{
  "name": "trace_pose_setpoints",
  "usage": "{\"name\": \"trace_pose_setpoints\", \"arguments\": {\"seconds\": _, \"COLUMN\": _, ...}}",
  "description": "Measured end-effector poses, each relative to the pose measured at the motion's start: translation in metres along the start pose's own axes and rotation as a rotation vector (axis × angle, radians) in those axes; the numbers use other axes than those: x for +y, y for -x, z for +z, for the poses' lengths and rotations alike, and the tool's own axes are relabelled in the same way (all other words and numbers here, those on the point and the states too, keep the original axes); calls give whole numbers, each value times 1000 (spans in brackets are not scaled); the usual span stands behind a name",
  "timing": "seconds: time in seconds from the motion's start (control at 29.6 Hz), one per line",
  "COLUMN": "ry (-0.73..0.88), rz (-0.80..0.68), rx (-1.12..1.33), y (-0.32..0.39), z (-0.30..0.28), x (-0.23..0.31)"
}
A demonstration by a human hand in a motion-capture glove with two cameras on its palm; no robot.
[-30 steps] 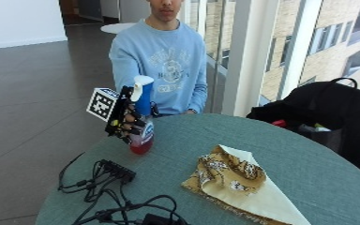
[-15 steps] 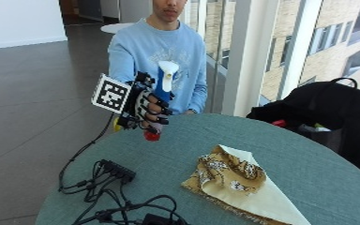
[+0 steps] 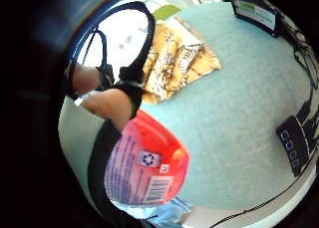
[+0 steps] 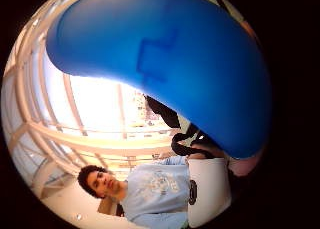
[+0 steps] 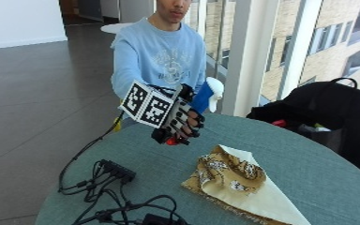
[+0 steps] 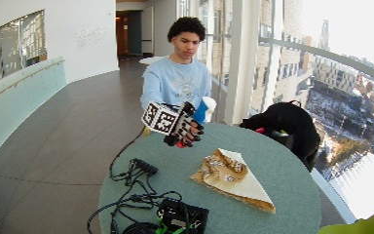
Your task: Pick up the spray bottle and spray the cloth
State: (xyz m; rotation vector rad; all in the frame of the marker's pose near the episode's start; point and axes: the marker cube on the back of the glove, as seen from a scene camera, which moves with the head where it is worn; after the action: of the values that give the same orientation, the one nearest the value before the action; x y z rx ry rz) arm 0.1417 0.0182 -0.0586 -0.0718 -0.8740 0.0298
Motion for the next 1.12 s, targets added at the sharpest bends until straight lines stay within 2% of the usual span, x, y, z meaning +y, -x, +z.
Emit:
{"name": "trace_pose_setpoints", "arguments": {"seconds": 0.44, "ry": 85, "rz": 91, "rx": -10, "y": -12, "z": 19, "x": -29}}
{"name": "trace_pose_setpoints", "arguments": {"seconds": 1.12, "ry": 121, "rz": 99, "rx": -30, "y": -17, "z": 26, "x": -27}}
